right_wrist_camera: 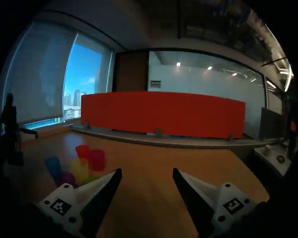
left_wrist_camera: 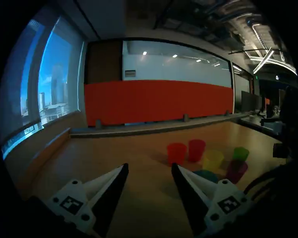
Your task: Pour water
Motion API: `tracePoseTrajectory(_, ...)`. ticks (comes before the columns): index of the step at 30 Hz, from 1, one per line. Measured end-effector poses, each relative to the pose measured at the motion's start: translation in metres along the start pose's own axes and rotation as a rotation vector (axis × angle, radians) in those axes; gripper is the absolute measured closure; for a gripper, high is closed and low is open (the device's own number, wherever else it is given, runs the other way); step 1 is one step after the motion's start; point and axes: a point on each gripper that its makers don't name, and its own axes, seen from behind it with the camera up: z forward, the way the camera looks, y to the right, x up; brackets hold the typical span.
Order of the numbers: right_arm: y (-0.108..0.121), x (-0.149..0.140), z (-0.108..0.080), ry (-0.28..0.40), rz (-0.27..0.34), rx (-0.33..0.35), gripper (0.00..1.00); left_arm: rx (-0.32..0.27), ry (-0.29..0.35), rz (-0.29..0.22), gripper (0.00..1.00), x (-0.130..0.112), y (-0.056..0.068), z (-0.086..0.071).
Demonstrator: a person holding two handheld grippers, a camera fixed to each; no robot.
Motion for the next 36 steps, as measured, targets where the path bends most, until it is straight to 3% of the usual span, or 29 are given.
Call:
tracePoseTrajectory(6,0.017,0.02,-0.001,0.09,0.048,-0.096,0.01,0.062,0.08,-0.021,0.2,0.021,-0.006,-0.004)
tracePoseTrajectory(11,0.018,0.027,-0.001,0.138,0.079,-0.129,0.01,0.103,0.125,-0.048,0.21,0.032,-0.01,-0.008)
tracePoseTrajectory(17,0.016,0.023,0.0,0.143,0.086,-0.154,0.01,0.107,0.143,-0.074,0.2,0.036,-0.006,-0.005)
tracePoseTrajectory(24,0.021,0.015,-0.002,0.137,0.092,-0.183,0.01,0.107,0.143,-0.037,0.21,0.037,0.002,-0.001)
tracePoseTrajectory(36,0.024,0.016,0.0,0.141,0.087,-0.191,0.01,0.099,0.154,-0.03,0.21,0.039,0.011,0.001)
